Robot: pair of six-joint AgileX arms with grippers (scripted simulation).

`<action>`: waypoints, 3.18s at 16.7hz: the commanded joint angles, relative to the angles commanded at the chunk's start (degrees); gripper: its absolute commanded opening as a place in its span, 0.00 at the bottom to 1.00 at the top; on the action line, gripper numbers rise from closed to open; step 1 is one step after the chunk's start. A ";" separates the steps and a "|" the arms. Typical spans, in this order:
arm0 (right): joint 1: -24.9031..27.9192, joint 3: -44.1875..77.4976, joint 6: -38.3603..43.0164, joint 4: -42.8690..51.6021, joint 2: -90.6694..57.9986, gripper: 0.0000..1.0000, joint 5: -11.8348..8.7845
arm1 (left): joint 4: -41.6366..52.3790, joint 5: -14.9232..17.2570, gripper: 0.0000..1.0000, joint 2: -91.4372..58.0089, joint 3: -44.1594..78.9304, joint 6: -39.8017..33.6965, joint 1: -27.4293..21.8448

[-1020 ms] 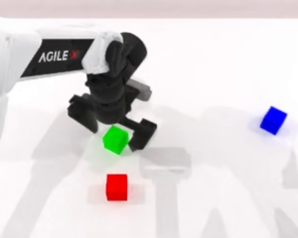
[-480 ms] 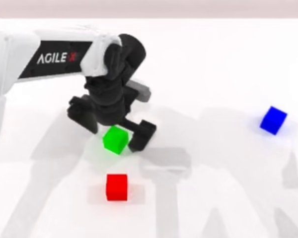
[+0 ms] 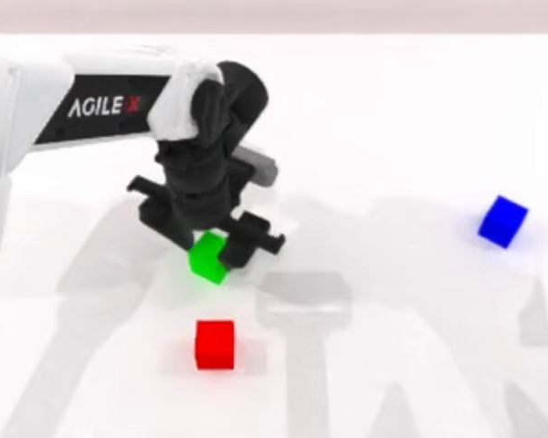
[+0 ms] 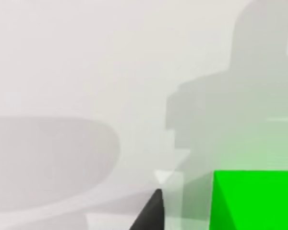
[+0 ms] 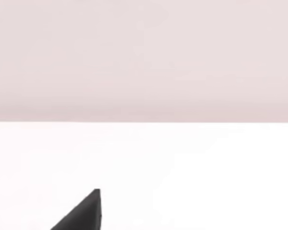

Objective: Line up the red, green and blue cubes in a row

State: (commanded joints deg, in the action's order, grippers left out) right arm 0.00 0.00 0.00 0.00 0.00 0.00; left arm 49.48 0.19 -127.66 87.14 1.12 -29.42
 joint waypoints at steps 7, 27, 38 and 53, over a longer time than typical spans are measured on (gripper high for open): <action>0.00 0.00 0.00 0.00 0.00 1.00 0.00 | 0.00 0.00 0.00 0.00 0.00 0.00 0.00; 0.00 0.00 0.00 0.00 0.00 1.00 0.00 | 14.69 -0.15 0.00 6.52 10.00 -2.03 -0.44; 0.00 0.00 0.00 0.00 0.00 1.00 0.00 | 17.43 -1.55 0.00 10.59 6.19 -42.18 -16.52; 0.00 0.00 0.00 0.00 0.00 1.00 0.00 | 7.78 -1.99 0.00 10.79 -1.55 -49.86 -20.11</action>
State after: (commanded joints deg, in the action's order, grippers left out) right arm 0.00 0.00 0.00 0.00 0.00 0.00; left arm 57.25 -1.80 -116.87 85.59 -48.74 -49.53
